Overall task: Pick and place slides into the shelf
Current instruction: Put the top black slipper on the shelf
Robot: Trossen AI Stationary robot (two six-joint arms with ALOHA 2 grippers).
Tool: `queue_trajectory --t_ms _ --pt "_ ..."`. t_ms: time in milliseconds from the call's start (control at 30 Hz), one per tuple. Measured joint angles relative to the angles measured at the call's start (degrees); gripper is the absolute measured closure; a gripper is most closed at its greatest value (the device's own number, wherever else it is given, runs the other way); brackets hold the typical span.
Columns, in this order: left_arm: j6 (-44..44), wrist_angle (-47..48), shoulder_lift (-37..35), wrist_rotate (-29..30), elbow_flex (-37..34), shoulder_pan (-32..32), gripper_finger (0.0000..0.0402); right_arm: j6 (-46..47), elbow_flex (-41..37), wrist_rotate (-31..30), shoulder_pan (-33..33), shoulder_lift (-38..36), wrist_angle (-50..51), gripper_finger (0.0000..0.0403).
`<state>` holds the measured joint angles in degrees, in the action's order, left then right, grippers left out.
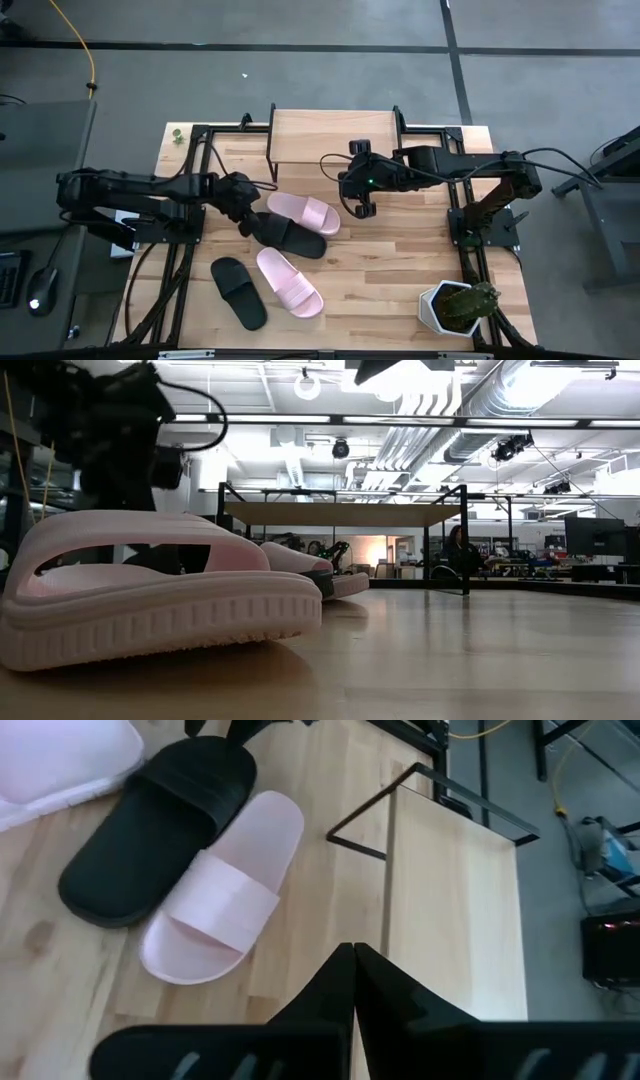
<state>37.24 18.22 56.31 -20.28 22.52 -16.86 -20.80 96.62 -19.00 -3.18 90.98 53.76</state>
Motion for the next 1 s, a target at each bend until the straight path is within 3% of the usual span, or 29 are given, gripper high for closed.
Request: queue_trajectory --t_ms 267,667,1000 --pt "4.31 -15.55 -0.26 -6.04 -7.86 0.01 0.015 -0.02 0.0 0.52 0.0 0.0 -0.04 0.0402" --pt "5.21 -21.69 -0.04 -4.46 -9.29 0.0 0.0153 -0.63 0.0 0.94 0.0 0.0 -1.29 0.0402" --pt "5.29 -25.27 4.31 -4.52 -9.26 0.0 0.0153 -1.77 0.0 8.76 0.15 0.02 -1.3 0.0402"
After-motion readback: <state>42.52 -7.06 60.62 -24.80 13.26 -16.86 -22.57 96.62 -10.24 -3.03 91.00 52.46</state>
